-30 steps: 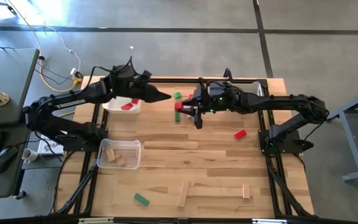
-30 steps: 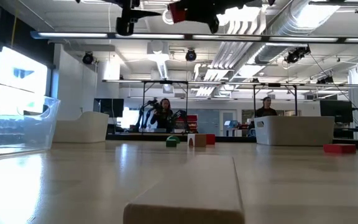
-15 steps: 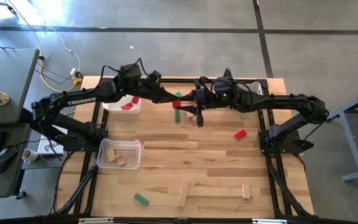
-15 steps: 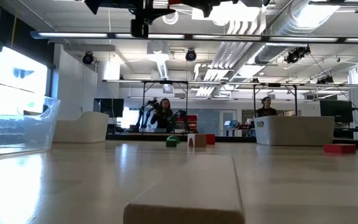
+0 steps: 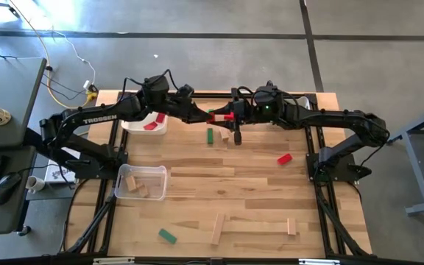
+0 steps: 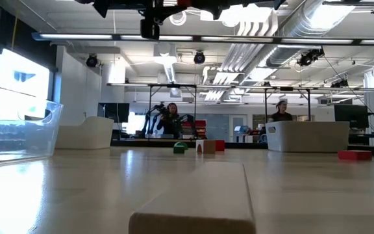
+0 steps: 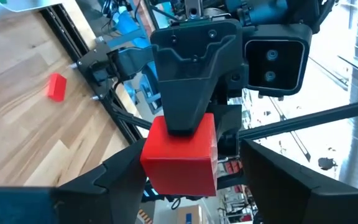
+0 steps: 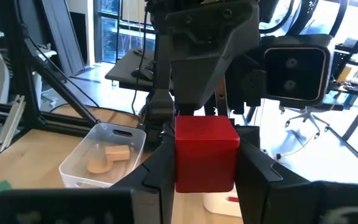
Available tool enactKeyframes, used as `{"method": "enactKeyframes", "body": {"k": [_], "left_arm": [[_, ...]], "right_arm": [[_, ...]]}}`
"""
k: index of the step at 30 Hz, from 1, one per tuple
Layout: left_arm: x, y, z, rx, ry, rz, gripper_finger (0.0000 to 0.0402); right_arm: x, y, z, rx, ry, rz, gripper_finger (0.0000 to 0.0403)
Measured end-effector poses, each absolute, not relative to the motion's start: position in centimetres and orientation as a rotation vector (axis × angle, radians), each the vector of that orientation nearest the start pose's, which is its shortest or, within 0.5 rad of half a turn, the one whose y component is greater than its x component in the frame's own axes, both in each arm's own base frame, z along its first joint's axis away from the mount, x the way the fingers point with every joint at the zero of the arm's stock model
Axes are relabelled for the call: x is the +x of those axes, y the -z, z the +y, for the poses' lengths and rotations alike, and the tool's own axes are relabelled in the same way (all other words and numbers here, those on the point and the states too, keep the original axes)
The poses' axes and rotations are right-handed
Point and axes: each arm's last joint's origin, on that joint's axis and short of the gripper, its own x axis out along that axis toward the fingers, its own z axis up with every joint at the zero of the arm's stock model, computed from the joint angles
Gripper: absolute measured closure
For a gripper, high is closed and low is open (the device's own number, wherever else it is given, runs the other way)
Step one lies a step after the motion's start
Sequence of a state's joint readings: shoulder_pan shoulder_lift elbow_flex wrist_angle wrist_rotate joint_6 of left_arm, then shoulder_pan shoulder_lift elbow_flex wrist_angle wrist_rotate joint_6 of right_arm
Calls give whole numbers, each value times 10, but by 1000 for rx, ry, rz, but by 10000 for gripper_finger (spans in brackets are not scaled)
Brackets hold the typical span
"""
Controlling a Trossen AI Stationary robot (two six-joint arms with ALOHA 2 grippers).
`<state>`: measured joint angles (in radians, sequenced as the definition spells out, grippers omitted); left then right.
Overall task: Sort & place blocks by color
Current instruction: Put the red square into the left white bin
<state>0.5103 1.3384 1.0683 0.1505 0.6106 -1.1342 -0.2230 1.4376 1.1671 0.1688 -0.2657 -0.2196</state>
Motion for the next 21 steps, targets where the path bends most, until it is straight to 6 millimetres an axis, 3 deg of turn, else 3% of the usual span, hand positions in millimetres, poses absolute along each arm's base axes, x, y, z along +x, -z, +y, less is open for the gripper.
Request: {"method": "enactKeyframes", "body": {"k": [6, 15, 21], "left_arm": [[272, -342, 133, -1182, 33, 146, 178], [272, -341, 133, -1136, 32, 150, 285], [271, -339, 133, -1040, 10, 158, 293]], "right_arm": [[326, -348, -66, -206, -54, 89, 304], [325, -349, -66, -245, -53, 83, 301], [326, -346, -67, -230, -20, 112, 229]]}}
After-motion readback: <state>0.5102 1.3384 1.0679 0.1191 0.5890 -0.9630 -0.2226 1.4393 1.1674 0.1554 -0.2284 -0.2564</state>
